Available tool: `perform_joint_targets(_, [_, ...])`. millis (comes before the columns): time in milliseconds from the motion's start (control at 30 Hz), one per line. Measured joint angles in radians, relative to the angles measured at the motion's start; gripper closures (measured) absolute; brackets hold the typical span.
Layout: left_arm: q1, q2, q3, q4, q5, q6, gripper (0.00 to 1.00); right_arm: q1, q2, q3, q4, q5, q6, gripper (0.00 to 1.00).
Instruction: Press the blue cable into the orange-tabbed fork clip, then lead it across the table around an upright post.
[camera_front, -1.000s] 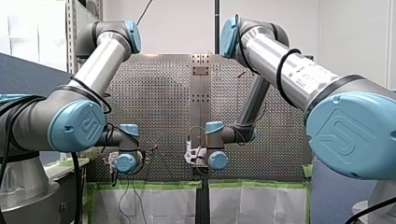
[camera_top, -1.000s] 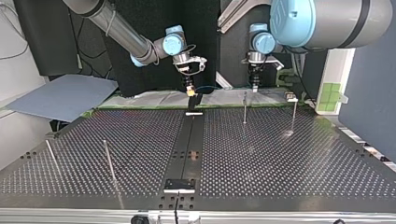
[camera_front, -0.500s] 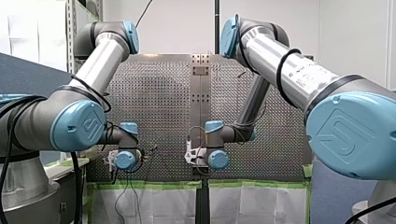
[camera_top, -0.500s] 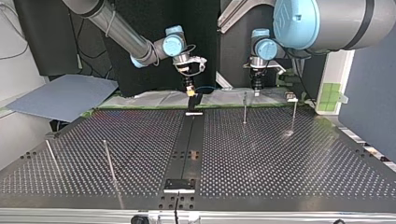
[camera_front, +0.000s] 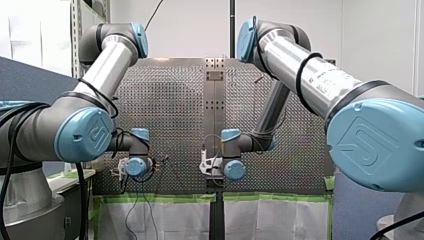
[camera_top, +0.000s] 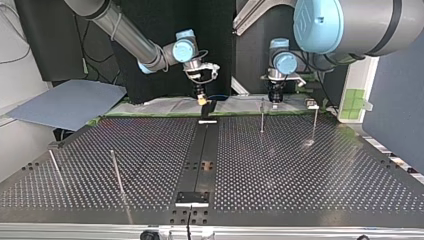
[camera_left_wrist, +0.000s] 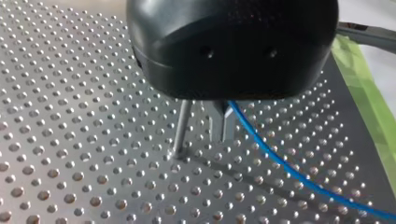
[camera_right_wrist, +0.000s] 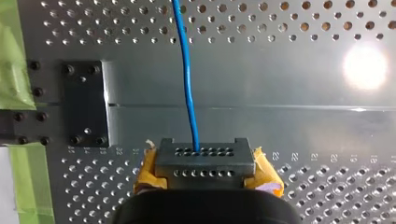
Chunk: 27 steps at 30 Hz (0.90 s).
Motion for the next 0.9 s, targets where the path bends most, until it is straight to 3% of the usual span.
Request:
perform_joint_targets(367, [0.021, 0.000, 0.056, -0.070, 0.010, 0.000, 1.00, -0.026, 0.000, -0.017, -0.001, -0.002, -0.034, 1.00])
perform_joint_targets(900, [0.044, 0.000, 0.101, -0.108, 0.026, -0.007, 1.00, -0.063, 0.000, -0.053, 0.005, -0.005, -0.043, 1.00])
